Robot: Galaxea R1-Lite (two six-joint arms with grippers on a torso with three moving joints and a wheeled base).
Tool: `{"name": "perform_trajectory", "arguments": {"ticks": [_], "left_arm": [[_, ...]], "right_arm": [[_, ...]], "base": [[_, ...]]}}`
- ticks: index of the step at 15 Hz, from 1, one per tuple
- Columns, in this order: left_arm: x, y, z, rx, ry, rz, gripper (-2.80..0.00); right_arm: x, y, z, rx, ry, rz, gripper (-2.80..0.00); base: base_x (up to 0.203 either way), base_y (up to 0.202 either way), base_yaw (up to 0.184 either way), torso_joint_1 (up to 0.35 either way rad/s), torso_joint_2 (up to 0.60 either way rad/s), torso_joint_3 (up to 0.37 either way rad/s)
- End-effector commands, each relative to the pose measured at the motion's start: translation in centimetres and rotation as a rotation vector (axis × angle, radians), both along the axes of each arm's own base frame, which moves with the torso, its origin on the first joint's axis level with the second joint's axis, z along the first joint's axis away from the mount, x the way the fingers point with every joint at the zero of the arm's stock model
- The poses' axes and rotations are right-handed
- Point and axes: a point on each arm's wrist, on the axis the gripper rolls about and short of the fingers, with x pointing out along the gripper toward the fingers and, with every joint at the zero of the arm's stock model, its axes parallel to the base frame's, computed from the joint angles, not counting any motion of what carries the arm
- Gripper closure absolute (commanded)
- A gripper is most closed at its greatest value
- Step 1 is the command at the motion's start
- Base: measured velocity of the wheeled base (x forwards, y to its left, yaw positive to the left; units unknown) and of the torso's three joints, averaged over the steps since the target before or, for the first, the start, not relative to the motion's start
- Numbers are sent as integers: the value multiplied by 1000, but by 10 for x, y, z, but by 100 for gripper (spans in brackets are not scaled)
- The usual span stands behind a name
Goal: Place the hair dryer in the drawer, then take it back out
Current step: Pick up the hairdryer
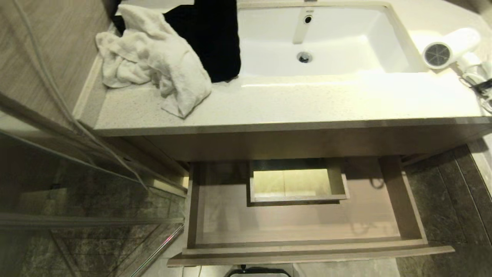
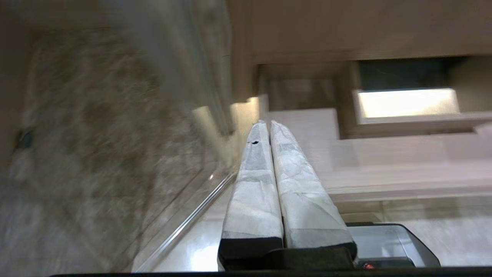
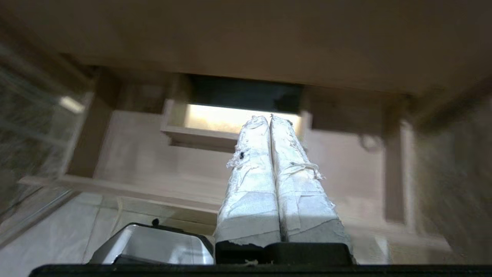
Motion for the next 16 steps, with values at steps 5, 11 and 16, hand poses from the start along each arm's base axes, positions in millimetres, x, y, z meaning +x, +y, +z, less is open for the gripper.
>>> {"name": "perform_trajectory", "arguments": {"ticks": [5, 11, 16], "left_arm": [[0, 0, 0, -1, 0, 0, 0], [0, 0, 0, -1, 0, 0, 0], [0, 0, 0, -1, 0, 0, 0]], "right_arm": [[0, 0, -12, -2, 0, 0, 0], [0, 0, -12, -5, 0, 2, 0], [0, 0, -12, -12, -2, 1, 0]], "base": [[-1, 9, -172, 0, 3, 1], [0, 5, -108, 2, 4, 2], [0, 0, 0, 18, -8, 16]]}}
